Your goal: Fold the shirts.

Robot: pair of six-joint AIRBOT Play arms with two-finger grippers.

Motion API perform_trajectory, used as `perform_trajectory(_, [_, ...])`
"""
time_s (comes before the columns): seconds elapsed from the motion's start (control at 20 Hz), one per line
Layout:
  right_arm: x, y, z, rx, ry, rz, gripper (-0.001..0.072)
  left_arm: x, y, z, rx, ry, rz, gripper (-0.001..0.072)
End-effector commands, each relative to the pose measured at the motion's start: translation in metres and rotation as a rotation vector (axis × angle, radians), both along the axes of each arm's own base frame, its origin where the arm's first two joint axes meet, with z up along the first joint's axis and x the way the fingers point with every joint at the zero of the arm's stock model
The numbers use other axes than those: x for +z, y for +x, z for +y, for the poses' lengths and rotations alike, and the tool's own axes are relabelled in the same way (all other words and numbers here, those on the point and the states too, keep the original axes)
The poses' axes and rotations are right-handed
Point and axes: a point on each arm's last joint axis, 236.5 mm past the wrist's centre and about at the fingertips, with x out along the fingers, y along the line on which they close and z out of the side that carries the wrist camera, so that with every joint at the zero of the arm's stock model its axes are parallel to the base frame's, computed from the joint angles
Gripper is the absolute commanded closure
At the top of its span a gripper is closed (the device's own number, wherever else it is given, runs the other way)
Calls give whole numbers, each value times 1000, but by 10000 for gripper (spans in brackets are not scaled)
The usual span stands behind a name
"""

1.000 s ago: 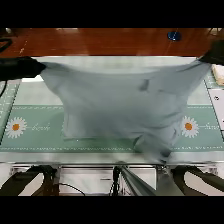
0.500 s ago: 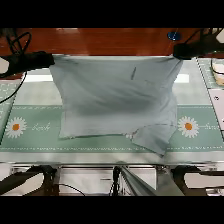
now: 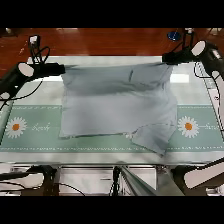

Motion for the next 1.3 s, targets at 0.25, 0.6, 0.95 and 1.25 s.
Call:
perform_trajectory(0.25, [-35, -19, 4, 41, -9, 131, 680, -41, -15, -9, -62, 14, 132, 686])
perform_trajectory(0.6, [-70, -117, 16, 103, 12, 573, 680, -62, -93, -34, -168, -69, 491, 687])
perform_trajectory(0.95, [-79, -133, -6, 45, -65, 656, 680, -86, -104, -21, -103, -101, 594, 686])
perform_trajectory(1.25, [-75, -131, 13, 55, 16, 647, 355, -78, -106, -42, -112, -202, 613, 177])
